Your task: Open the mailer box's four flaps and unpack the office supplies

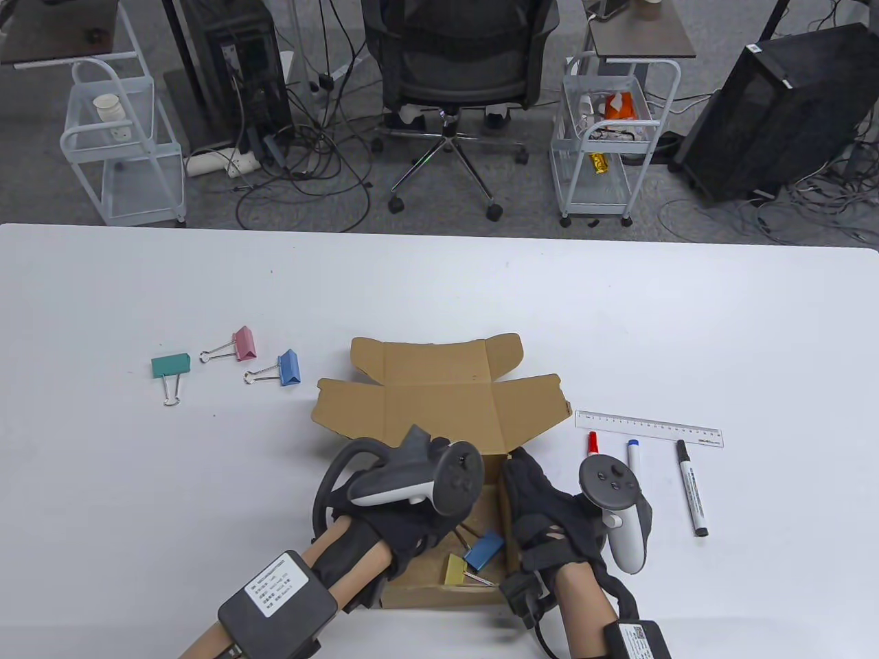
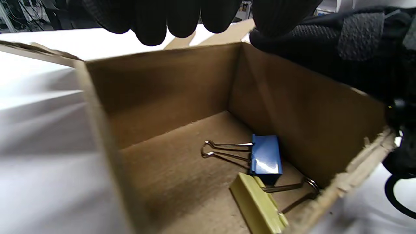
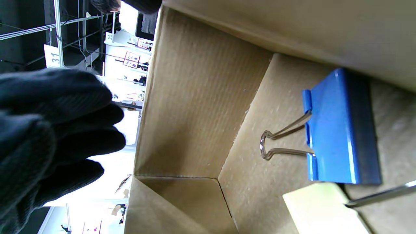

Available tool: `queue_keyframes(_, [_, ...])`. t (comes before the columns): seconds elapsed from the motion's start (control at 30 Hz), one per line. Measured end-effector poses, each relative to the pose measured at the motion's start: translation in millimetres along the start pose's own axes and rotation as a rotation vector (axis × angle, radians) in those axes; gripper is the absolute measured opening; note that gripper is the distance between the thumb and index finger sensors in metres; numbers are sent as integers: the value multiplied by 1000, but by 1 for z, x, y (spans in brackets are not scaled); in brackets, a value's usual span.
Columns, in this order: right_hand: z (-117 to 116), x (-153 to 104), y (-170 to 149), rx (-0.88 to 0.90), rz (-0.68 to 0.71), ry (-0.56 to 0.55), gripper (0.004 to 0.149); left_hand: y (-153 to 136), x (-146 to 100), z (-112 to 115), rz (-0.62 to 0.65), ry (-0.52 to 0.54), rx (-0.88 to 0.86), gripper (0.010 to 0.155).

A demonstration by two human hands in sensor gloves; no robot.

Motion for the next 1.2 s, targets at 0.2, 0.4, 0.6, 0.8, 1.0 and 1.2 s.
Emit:
queue_keyframes(0.2, [0,0,0,0,0,0,65,14,19,12,6,-83,6,67])
queue_keyframes(0.4, [0,0,0,3,0,-3,65,17,36,30,-11,-197,2,68])
queue_keyframes(0.6, [0,0,0,1,0,-3,65,18,52,48,-34,-333,-10,68])
queue_keyframes(0.8, [0,0,0,-1,1,-2,65,18,62,63,-40,-484,-61,69])
queue_keyframes(1.0, [0,0,0,-4,2,-2,65,15,65,65,-54,-491,-79,68])
queue_keyframes(1.2, [0,0,0,-5,2,-2,65,24,67,68,-89,-486,-11,71])
Point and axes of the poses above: the tracker on the back of each hand, its own y axis roughly to the thumb side, its own x axis roughly from the wrist to the fingertips, z = x × y, the point moved 1 cm from there along x, roughly from the wrist to the fingertips, and after that the axes turned 6 degrees about -z, right-handed, at the moved point
